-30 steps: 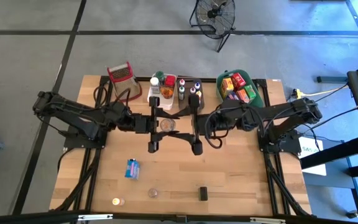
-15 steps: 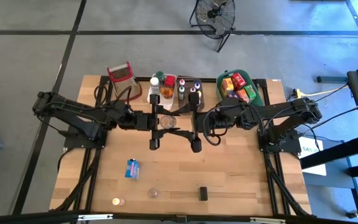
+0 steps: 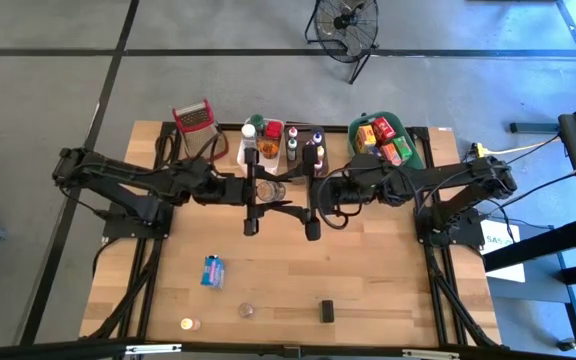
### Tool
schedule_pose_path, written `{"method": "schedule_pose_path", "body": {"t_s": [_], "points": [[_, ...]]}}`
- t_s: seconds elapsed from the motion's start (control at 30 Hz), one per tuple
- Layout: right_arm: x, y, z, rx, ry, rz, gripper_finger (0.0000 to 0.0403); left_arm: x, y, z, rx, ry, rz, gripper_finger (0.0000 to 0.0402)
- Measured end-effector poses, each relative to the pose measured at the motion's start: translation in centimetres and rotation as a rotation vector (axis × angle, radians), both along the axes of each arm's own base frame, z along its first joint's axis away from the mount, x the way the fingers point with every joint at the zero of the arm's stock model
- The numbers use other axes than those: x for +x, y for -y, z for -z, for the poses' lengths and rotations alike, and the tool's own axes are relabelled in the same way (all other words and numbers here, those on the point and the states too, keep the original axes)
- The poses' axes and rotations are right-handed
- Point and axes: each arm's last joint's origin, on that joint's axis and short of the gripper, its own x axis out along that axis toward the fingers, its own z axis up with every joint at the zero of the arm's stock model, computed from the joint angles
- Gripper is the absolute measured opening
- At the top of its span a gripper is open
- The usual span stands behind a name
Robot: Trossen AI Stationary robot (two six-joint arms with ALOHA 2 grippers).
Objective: Pick & Place Kitchen Items
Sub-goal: Put the top brown seasoning bottle into the white bin
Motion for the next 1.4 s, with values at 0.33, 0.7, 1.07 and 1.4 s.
{"method": "schedule_pose_path", "body": {"t_s": [0.33,0.7,1.07,1.4], "points": [[0.1,0.1,0.3,0.059,-0.029,0.021,0.0262,0.1,0.0,0.2,-0.004,-0.018,-0.003,0.0184],[0.0,0.3,0.9,0.198,-0.103,0.068,0.0261,0.2,-0.1,0.7,0.001,-0.063,-0.025,0.0184],[0.0,-0.2,0.5,0.267,-0.062,0.005,0.0261,0.1,0.2,0.0,-0.005,-0.066,-0.001,0.0184],[-0.1,-1.3,0.2,0.275,-0.031,-0.025,0.0261,-0.1,0.1,-0.3,-0.013,-0.075,0.001,0.0184]]}}
